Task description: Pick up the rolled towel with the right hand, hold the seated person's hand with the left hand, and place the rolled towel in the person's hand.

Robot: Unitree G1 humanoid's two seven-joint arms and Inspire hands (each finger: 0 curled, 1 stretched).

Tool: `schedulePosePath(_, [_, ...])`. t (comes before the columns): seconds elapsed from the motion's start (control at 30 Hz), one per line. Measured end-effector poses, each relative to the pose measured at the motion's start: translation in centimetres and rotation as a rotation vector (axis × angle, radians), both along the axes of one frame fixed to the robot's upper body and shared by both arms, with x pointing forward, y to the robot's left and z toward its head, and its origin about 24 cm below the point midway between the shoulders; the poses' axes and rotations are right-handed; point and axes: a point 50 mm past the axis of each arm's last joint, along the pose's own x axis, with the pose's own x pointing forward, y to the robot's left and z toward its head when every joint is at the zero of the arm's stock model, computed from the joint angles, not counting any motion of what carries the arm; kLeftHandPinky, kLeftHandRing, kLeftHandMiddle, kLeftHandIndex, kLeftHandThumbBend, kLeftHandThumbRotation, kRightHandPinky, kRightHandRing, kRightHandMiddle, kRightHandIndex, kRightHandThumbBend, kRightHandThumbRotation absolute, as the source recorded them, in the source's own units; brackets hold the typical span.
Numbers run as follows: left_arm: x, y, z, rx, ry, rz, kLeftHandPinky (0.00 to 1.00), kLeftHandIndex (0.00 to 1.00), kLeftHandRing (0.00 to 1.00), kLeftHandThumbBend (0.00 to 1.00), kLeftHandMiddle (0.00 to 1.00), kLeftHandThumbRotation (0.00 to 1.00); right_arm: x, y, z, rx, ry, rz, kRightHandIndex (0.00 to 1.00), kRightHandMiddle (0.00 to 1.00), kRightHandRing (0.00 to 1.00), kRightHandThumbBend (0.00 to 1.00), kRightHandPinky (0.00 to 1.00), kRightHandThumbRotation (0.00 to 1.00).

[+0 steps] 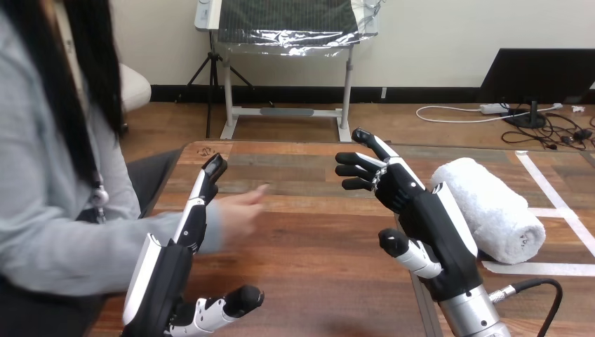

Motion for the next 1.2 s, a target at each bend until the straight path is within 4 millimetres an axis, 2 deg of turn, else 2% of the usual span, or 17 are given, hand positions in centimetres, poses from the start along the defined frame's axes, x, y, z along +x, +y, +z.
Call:
schedulePosePath(0.37, [0.0,-0.02,0.0,-0.002,0.0,0.001,0.95,0.98,1.0,1.0,0.99,0.78,0.0,0.0,0.0,0.004,0.0,0.0,0.89,0.77,0.73,1.0,0.67,0.81])
schedulePosePath(0.63, [0.01,-0.05,0.0,-0.003,0.0,0.0,0.95,0.97,0.99,1.0,0.98,0.78,-0.03,-0.06,0.02,0.019,-0.001,0.007,0.87,0.75,0.71,0.99,0.64,0.74])
schedulePosePath(1.2, [0.02,-0.01,0.01,-0.007,0.001,-0.003,0.97,0.97,1.0,1.0,0.97,0.76,-0.04,-0.03,0.02,0.033,-0.001,0.007,0.83,0.75,0.71,0.97,0.63,0.71])
